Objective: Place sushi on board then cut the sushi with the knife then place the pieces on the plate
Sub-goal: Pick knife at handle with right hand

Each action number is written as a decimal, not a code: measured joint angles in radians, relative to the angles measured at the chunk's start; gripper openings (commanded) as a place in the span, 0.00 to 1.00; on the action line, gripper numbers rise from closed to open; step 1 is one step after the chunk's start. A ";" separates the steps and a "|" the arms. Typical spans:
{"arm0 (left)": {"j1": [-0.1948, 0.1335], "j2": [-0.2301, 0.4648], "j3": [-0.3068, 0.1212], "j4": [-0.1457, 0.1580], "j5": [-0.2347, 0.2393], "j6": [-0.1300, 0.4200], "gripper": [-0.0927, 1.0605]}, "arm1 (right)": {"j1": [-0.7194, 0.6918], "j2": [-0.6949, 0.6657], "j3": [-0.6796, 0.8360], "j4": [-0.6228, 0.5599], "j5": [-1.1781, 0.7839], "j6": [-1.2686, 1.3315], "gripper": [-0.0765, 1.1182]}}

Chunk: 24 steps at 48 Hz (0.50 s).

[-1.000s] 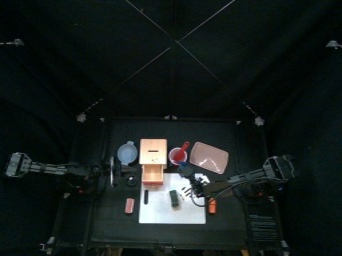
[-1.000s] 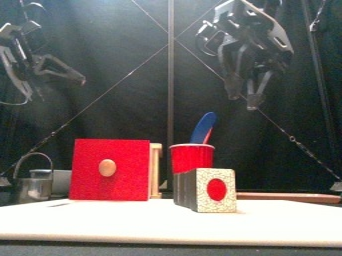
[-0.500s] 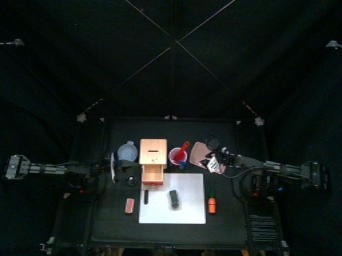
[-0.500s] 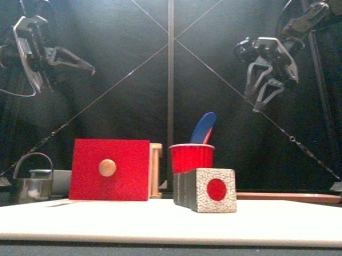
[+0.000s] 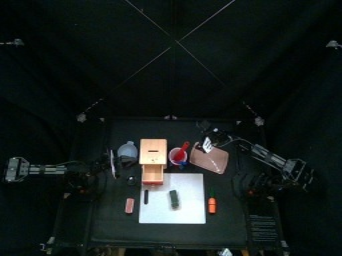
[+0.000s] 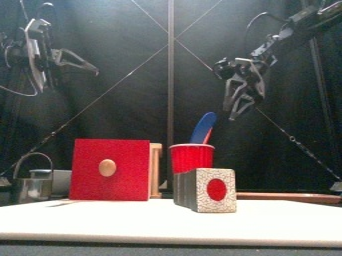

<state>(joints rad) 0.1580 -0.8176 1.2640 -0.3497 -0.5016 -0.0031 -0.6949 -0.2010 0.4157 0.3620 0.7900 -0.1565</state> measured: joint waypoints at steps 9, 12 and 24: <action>0.023 -0.002 0.011 -0.005 0.003 0.002 0.15 | -0.012 0.141 -0.123 0.029 0.120 -0.011 0.78; 0.035 0.000 0.018 -0.005 0.005 0.002 0.15 | -0.012 0.179 -0.164 0.034 0.164 -0.011 0.78; 0.064 0.000 0.051 -0.012 0.005 -0.002 0.15 | -0.012 0.299 -0.264 0.063 0.265 -0.005 0.77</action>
<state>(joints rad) 0.2224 -0.8176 1.3146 -0.3620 -0.4970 -0.0046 -0.7072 0.0982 0.1519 0.4249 1.0554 -0.1611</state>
